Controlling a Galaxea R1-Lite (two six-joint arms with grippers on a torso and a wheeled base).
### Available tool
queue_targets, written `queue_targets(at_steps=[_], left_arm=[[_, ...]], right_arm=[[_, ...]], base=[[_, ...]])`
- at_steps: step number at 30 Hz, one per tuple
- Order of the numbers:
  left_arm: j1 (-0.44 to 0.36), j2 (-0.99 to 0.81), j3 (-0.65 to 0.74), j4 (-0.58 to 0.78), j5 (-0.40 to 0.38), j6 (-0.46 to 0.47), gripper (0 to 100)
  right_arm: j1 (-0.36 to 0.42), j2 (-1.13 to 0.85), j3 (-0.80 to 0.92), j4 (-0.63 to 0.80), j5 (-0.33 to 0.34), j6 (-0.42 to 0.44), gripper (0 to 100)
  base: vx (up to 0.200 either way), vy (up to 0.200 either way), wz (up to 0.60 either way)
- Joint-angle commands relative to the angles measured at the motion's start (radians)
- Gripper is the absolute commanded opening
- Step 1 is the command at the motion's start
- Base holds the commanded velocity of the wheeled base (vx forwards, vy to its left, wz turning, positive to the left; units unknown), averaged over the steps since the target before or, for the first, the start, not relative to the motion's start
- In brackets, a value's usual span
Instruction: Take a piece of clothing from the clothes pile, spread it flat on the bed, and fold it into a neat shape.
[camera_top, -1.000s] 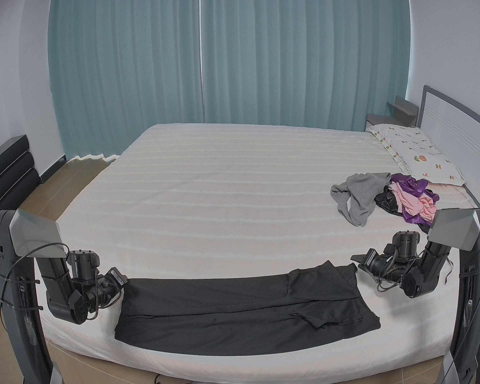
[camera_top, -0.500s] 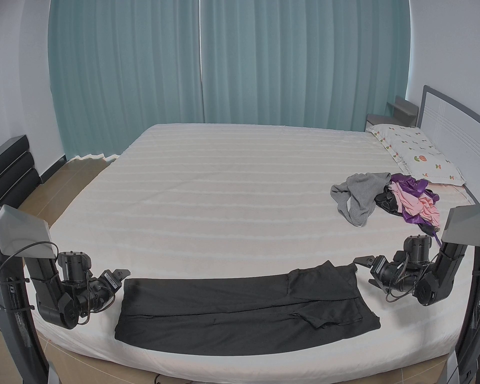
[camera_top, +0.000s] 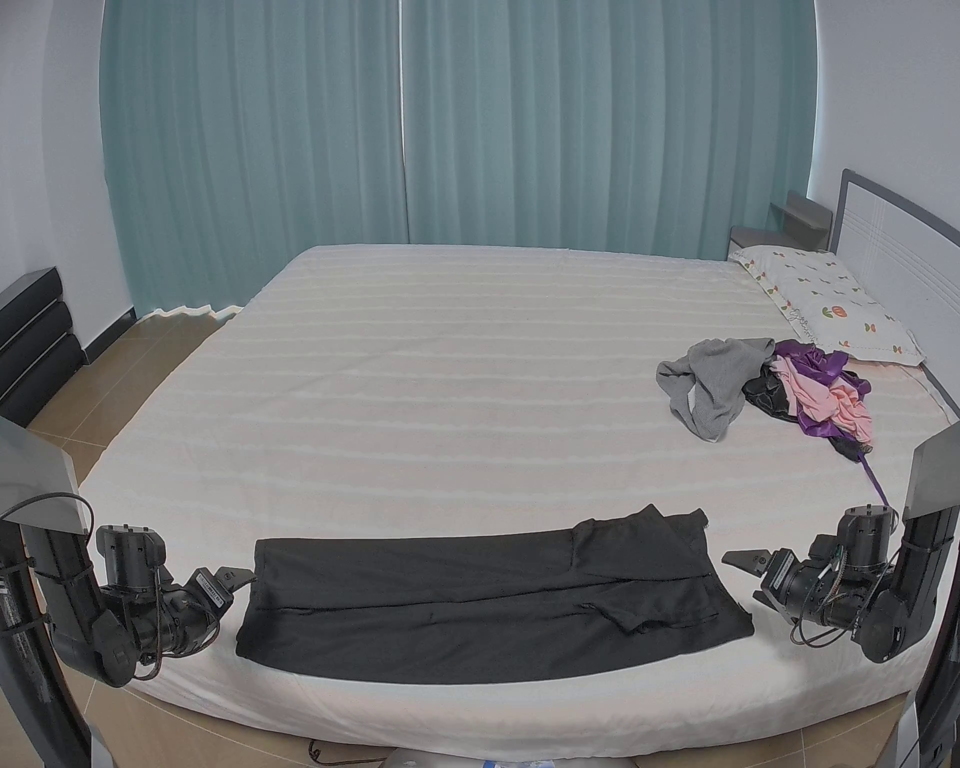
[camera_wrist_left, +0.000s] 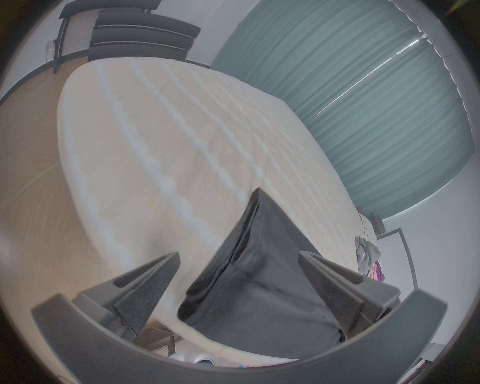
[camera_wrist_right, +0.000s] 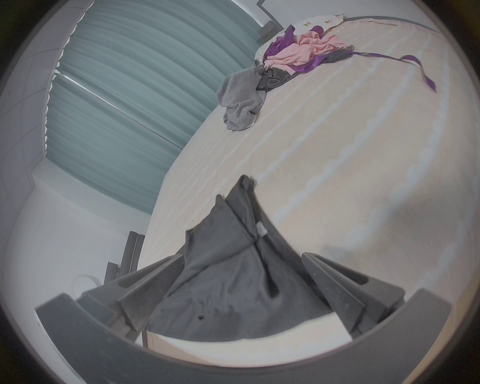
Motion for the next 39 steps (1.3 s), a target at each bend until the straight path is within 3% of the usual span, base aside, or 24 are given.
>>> queue_targets(at_steps=[1,14,22,23,39], left_arm=[[-0.014,-0.012,0.022,0.001,-0.004,-0.011,100],[-0.017,0.058,0.015,-0.001,-0.002,-0.013,100],[-0.017,0.059,0.015,-0.001,-0.002,-0.013,100],[-0.017,0.059,0.015,-0.001,-0.002,-0.013,100],[-0.116,0.108,-0.011,-0.001,0.073,-0.008,100]], right_arm=[[0.01,0.023,0.065,-0.035,-0.002,-0.002,100],[0.064,0.127,0.032,-0.045,-0.082,0.01,100],[0.08,0.167,-0.038,-0.045,-0.159,0.073,100],[0.082,0.174,-0.046,-0.045,-0.174,0.079,0],[0.1,0.171,-0.038,-0.047,-0.208,0.113,0]], base=[[0.0,0.0,0.0],[0.0,0.0,0.0],[0.0,0.0,0.0],[0.0,0.0,0.0],[0.0,0.0,0.0]])
